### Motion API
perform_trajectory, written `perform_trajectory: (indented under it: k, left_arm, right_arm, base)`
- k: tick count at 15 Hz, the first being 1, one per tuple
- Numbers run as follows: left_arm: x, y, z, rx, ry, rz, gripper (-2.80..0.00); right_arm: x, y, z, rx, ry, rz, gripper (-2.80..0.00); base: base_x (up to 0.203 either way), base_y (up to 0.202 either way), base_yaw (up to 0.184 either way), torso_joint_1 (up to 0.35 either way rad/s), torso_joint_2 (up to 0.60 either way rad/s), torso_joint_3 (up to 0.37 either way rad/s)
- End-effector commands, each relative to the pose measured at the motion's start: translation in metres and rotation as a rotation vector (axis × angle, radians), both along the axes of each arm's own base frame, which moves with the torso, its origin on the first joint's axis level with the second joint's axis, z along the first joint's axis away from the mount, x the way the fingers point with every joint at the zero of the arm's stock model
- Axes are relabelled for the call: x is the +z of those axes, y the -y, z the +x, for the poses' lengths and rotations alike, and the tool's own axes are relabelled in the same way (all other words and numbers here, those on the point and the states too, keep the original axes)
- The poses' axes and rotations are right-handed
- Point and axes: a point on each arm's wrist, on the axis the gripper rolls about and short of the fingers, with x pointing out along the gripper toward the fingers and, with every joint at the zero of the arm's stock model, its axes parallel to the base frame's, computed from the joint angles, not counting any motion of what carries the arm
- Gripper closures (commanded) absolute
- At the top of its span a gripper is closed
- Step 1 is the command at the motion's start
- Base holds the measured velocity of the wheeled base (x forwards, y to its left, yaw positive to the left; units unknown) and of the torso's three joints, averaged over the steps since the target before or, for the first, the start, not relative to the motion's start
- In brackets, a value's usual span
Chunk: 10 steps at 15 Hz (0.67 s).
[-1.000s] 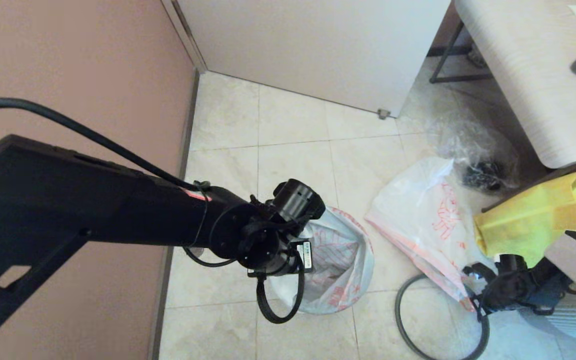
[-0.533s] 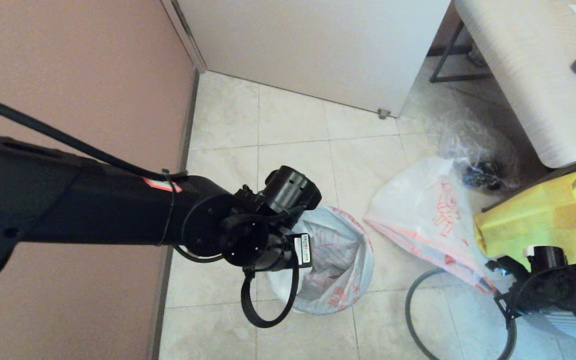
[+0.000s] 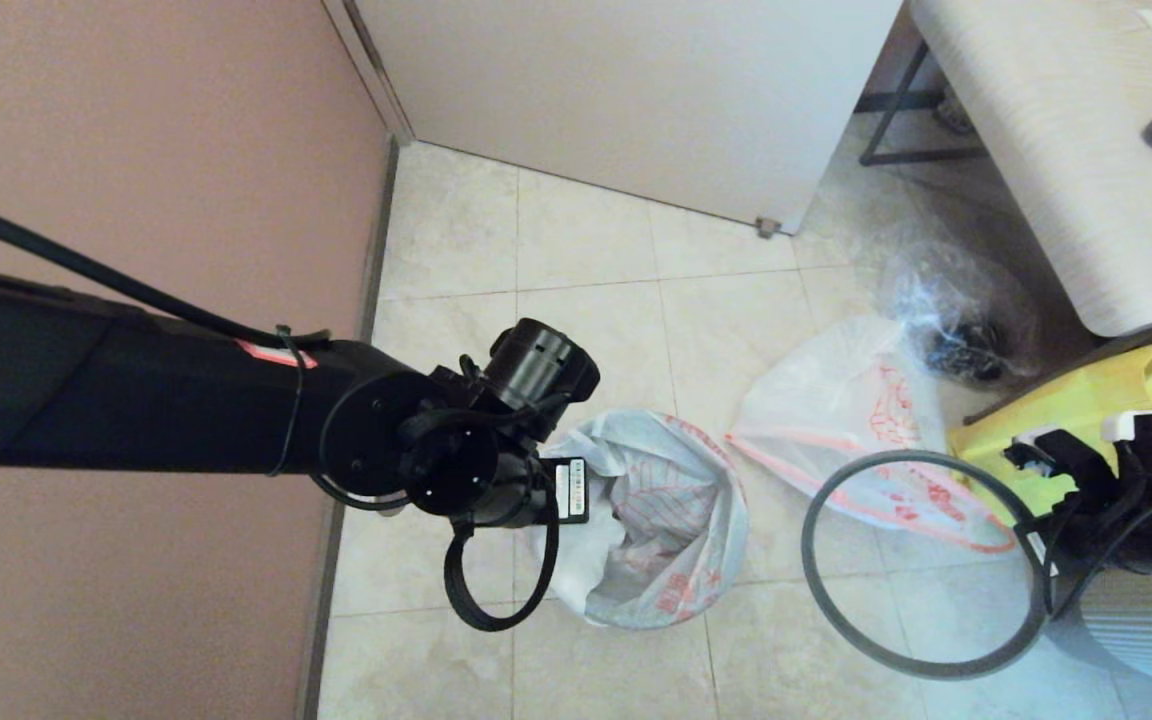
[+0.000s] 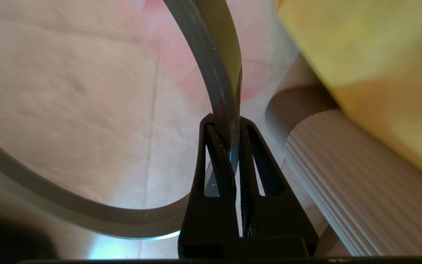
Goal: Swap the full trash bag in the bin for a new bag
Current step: Place the trash can ring on the trash can
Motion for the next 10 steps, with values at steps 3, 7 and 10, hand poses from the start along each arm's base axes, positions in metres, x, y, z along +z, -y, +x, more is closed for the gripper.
perform_trajectory:
  k: [3, 7, 10]
  left_arm:
    - [0.015, -0.009, -0.005, 0.012, 0.03, -0.02, 0.0]
    - [0.03, -0.022, -0.005, 0.033, 0.065, -0.039, 0.0]
    - [0.047, -0.036, -0.008, 0.038, 0.108, -0.053, 0.0]
  right_arm:
    - [0.067, -0.019, -0.028, 0.03, 0.107, -0.005, 0.0]
    - [0.103, -0.056, -0.046, 0.127, 0.086, 0.037, 0.0]
    - [0.126, -0.1, -0.046, 0.234, 0.073, 0.071, 0.0]
  base:
    - [0.0, 0.0, 0.0, 0.0, 0.0, 0.0]
    - [0.0, 0.0, 0.0, 0.0, 0.0, 0.0]
    - [0.0, 0.0, 0.0, 0.0, 0.0, 0.0]
